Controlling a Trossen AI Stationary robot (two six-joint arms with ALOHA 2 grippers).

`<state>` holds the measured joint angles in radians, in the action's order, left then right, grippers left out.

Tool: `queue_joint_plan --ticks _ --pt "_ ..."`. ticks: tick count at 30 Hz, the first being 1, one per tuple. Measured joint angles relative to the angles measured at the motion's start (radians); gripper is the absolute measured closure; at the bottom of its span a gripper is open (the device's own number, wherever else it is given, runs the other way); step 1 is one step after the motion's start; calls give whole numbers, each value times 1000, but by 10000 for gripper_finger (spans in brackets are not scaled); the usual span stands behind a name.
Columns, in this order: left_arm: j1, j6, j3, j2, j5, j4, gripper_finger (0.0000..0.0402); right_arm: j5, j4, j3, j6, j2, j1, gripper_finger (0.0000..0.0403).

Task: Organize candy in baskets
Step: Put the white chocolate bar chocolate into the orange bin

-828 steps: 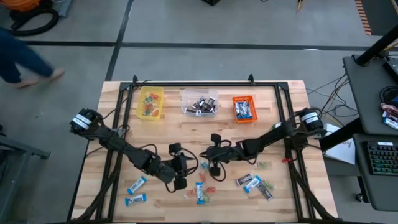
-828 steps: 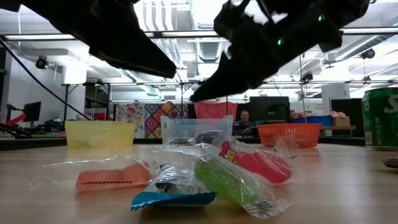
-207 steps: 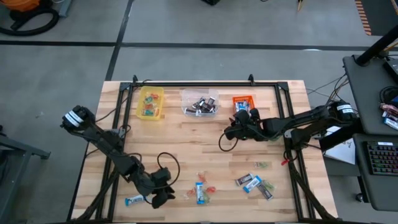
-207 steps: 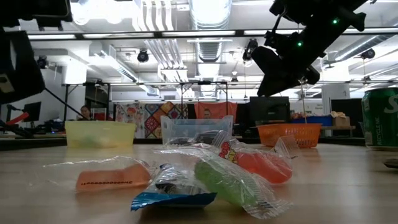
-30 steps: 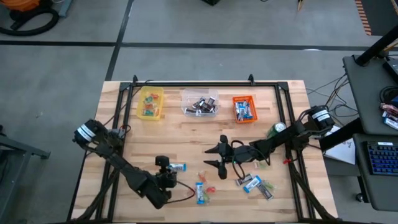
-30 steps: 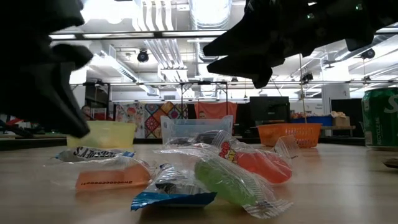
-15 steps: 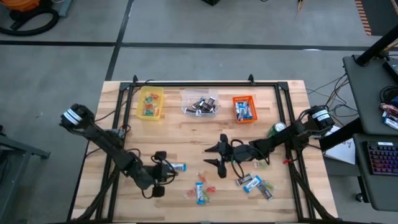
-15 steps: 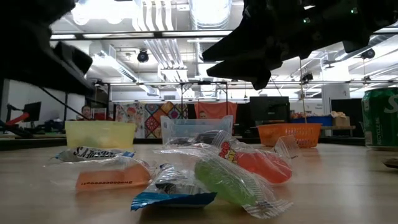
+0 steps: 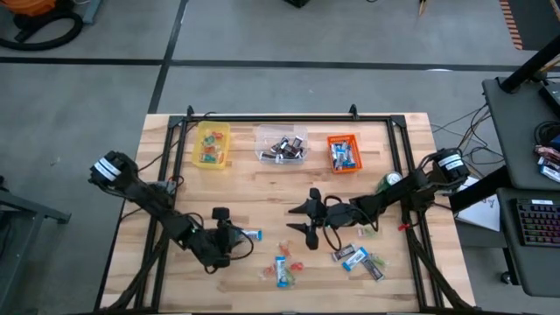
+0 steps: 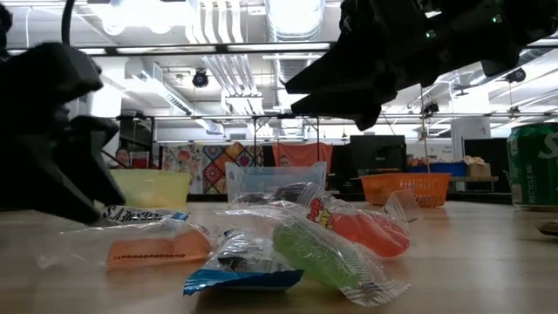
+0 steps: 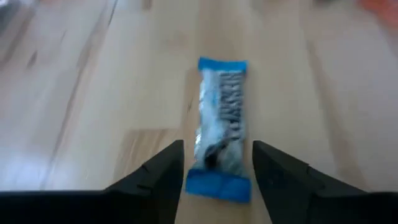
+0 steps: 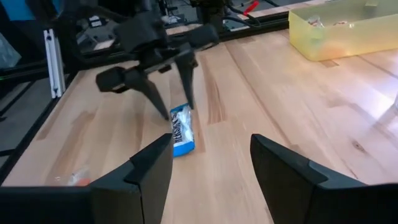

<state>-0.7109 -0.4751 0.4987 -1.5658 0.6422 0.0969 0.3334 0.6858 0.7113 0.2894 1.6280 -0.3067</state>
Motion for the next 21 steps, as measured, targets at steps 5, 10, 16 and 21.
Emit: queue_joint_plan --ticks 5,10,16,21 --pt "0 -53 -87 -1 -4 130 236 0 -1 0 2 12 0 197" --pt "-2 -71 -127 0 -6 188 295 0 0 0 5 13 0 197" --pt "-1 -65 -124 0 4 184 387 0 3 0 70 13 3 197" --pt "-1 -60 -94 -3 105 205 396 0 -1 21 146 24 7 197"
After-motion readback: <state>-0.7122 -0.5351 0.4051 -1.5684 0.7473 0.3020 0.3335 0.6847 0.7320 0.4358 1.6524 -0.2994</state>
